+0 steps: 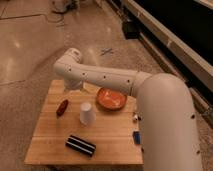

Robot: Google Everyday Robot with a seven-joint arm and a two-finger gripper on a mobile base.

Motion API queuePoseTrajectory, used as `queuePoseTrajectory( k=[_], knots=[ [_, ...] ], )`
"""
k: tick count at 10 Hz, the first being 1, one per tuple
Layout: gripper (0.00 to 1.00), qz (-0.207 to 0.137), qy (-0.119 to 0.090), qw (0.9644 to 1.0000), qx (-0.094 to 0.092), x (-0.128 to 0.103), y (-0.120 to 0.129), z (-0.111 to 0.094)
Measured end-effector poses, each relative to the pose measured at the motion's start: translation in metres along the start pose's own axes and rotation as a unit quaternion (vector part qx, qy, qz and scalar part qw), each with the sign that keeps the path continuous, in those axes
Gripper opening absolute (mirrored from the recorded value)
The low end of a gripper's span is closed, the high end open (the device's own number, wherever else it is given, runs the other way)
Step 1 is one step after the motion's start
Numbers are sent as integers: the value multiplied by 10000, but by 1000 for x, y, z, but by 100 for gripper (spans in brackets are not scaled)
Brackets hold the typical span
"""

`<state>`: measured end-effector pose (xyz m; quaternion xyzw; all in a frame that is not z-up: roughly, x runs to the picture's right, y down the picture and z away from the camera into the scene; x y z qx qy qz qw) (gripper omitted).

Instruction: Place the pepper on the white sponge

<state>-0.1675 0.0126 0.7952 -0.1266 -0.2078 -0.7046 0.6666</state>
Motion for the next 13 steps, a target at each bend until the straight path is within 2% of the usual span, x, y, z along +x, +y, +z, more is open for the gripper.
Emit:
queuePoseTrajectory(
  k=[2,7,10,13],
  knots=[
    [80,15,-24,10000,-14,-1,-5,8],
    [80,-107,-188,9996,-173,-5,-39,60],
    [80,-28,-222,9994,-248,4,-51,89],
    [80,12,-399,9987,-312,-1,-60,116]
  ],
)
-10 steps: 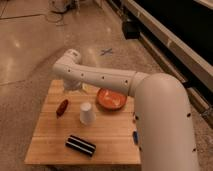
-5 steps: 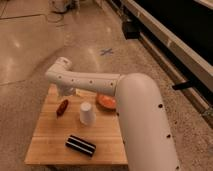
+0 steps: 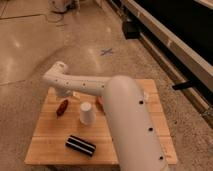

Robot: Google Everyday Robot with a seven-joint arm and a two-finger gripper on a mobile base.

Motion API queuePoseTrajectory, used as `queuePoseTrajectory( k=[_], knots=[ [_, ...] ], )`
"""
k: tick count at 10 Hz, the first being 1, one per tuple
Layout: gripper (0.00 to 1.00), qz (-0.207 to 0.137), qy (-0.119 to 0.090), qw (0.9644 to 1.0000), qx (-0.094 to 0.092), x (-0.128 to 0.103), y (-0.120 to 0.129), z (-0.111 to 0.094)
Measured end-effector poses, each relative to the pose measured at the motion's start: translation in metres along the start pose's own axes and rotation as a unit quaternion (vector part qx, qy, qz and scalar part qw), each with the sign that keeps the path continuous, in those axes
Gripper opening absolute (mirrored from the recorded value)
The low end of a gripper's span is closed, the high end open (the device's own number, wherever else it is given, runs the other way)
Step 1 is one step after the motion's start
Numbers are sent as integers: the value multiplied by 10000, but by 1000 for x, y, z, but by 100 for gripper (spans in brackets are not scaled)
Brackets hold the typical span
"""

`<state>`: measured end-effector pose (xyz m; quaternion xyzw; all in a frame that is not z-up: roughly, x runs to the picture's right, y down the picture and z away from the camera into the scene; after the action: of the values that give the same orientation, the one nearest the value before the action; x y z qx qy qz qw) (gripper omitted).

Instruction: Place the pepper on the white sponge

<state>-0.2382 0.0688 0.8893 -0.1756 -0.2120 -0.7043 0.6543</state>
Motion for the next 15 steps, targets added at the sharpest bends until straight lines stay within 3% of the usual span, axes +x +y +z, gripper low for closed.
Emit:
queuePoseTrajectory(
  k=[4,7,8,12,15],
  knots=[
    [80,-38,-344,9994,34,-15,-25,32],
    [80,-67,-463,9989,67,-15,-33,45],
    [75,-79,-501,9987,76,-14,-35,49],
    [36,-163,-673,9974,179,-14,-42,55],
    [6,-190,-740,9965,351,-11,-47,47]
  ],
)
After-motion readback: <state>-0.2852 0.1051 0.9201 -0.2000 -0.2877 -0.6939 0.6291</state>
